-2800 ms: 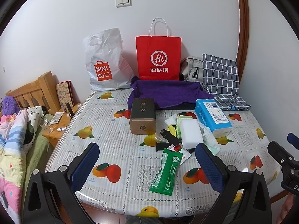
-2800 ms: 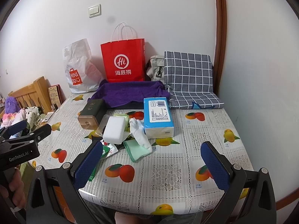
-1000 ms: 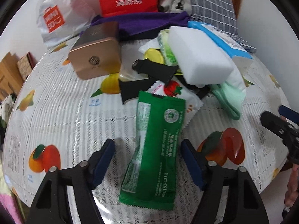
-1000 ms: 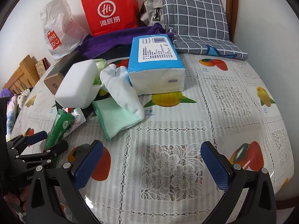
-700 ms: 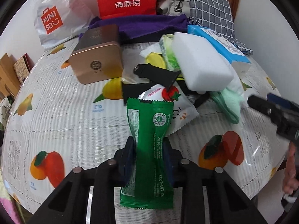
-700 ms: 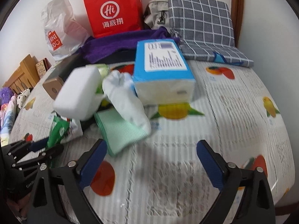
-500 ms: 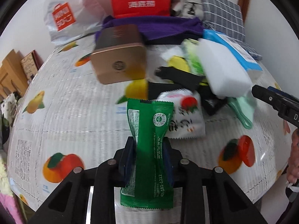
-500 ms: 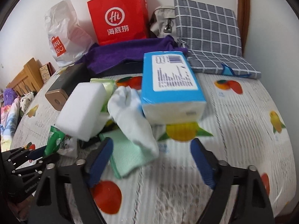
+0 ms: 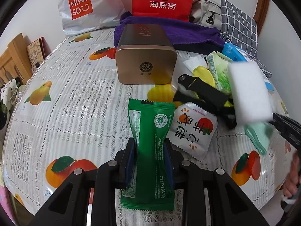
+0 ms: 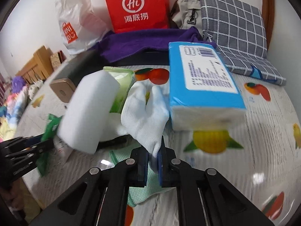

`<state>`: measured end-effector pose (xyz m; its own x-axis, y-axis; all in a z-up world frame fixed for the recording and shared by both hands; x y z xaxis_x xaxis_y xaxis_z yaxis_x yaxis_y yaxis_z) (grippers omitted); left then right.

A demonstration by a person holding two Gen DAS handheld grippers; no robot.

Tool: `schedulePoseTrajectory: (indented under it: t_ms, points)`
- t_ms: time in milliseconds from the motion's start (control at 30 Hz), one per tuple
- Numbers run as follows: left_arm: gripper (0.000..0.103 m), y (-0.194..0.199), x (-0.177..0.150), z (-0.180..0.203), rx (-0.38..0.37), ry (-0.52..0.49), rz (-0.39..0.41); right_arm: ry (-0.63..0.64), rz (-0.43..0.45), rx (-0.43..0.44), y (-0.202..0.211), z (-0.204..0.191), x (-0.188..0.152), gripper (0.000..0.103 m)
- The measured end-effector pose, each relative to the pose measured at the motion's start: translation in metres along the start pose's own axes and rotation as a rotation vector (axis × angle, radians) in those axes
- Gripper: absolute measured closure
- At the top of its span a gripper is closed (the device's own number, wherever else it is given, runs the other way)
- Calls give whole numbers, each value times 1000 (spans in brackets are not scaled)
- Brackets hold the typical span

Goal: Organize soft objects
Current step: 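Lift the green packet with the left tool while the right tool lifts the glove toward the purple towel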

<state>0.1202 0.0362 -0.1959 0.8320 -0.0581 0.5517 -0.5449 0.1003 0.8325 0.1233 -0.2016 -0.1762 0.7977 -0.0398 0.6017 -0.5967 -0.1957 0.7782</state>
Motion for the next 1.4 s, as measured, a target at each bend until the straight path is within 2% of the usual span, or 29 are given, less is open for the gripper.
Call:
schedulePoseTrajectory:
  t_ms: [167, 267, 467, 567, 633, 1067, 1400]
  points:
    - [75, 0, 2, -3, -6, 37, -3, -36, 23, -18, 40, 24, -13, 95]
    - [75, 1, 1, -3, -1, 46, -7, -74, 13, -48, 49, 43, -24, 95]
    - [75, 4, -1, -4, 13, 56, -14, -116, -73, -57, 28, 61, -49, 90]
    - [75, 8, 1, -6, 19, 58, -10, -119, -54, -47, 25, 61, -52, 90]
    - [75, 12, 3, -7, 23, 60, -3, -125, -53, -39, 26, 61, -50, 94]
    - [76, 34, 22, -8, 17, 66, 35, -108, 34, -16, 57, 53, -19, 94]
    - [77, 60, 59, -7, -7, 57, 94, -75, 107, -35, 84, 47, 24, 94]
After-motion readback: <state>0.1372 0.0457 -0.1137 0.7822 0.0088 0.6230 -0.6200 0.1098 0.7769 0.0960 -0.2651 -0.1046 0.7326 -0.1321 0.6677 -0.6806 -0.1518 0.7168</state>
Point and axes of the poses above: each gripper's, at about its wrist camera, not at the fingertips, and y roughly against the way its jaws point, z to its right, x to its top, the point moved 4 cm from there along -y, roughly the way its jaws point, and after that the axes turned 2 degrees about z, right-handed, at the moved point
